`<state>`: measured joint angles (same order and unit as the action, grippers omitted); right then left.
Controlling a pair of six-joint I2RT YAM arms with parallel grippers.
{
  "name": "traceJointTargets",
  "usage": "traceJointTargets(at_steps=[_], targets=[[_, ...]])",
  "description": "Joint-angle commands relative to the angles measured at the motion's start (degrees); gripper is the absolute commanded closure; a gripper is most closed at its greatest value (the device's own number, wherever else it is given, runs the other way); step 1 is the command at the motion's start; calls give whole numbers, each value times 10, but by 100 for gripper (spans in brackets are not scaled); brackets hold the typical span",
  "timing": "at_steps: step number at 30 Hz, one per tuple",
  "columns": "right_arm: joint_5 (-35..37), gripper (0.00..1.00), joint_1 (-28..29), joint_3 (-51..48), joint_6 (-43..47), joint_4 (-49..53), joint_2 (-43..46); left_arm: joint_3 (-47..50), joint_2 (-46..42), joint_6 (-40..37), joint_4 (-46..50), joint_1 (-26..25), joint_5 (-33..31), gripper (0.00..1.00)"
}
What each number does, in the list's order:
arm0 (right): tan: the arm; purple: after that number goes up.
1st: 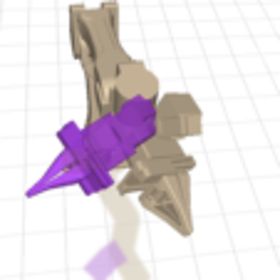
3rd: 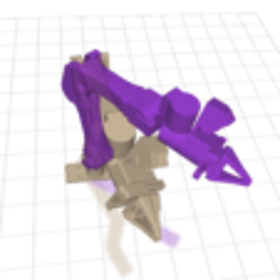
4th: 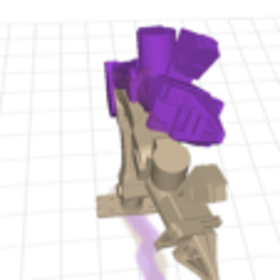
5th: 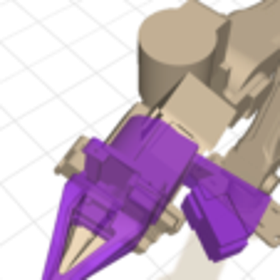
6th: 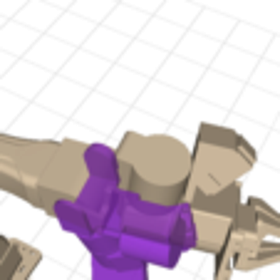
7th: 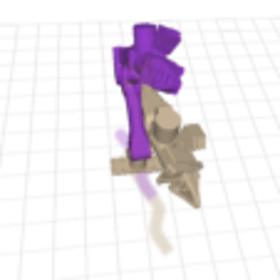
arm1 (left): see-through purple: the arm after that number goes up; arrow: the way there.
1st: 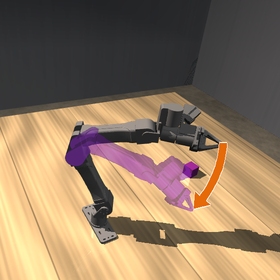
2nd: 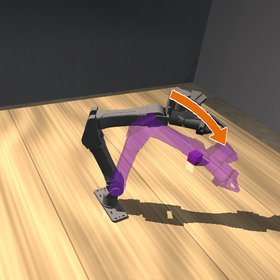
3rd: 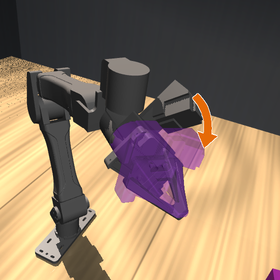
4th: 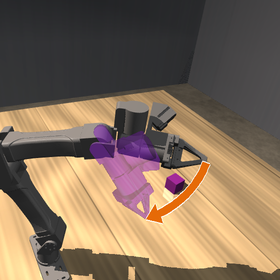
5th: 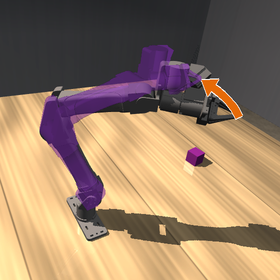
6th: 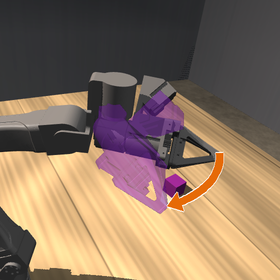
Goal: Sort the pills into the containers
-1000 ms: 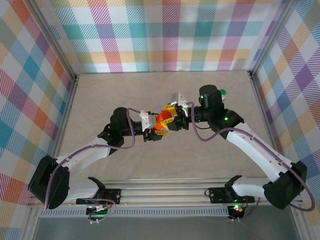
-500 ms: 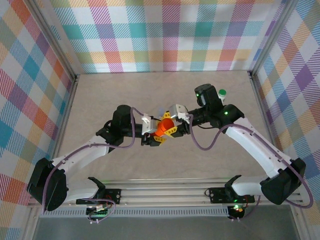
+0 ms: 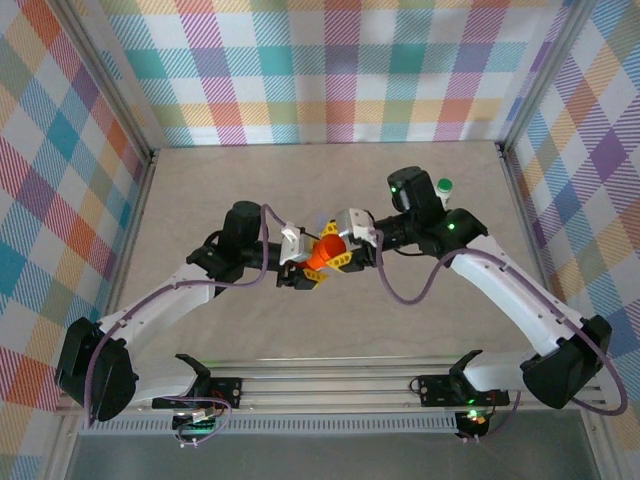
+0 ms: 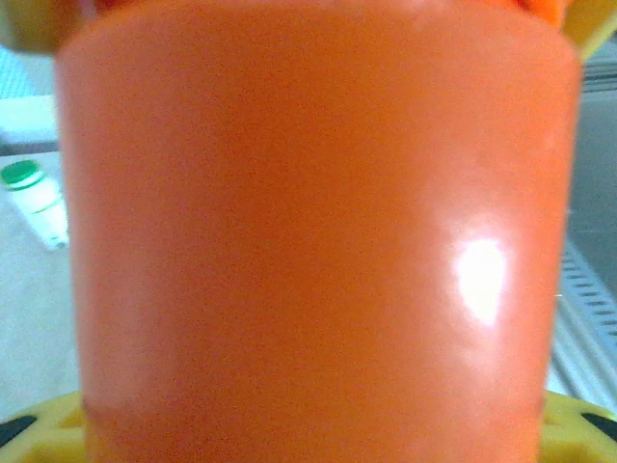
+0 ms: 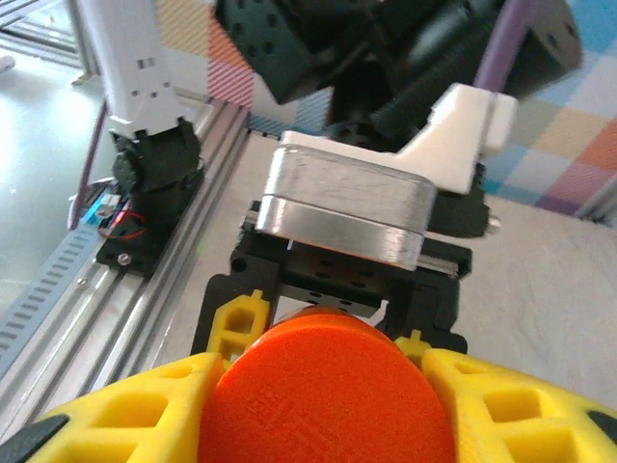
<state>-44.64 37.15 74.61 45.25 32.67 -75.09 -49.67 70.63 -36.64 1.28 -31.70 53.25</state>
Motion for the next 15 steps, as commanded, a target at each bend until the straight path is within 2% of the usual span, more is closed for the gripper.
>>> traceJointTargets(at_steps=[1,3,7,11,15], targets=[[97,100,21,-21,-172,44,-79,-17,-51,54,-207,1,-62,100],[117,100,20,-8,-268,20,-106,-3,-54,58,-240,-6,-103,100],[106,100,17,18,-439,-5,-155,19,-59,54,-284,-17,-161,100],[99,100,16,7,-559,-69,-168,33,-64,29,-291,-31,-205,100],[158,100,9,12,-657,-91,-174,55,-70,21,-319,-41,-232,100]])
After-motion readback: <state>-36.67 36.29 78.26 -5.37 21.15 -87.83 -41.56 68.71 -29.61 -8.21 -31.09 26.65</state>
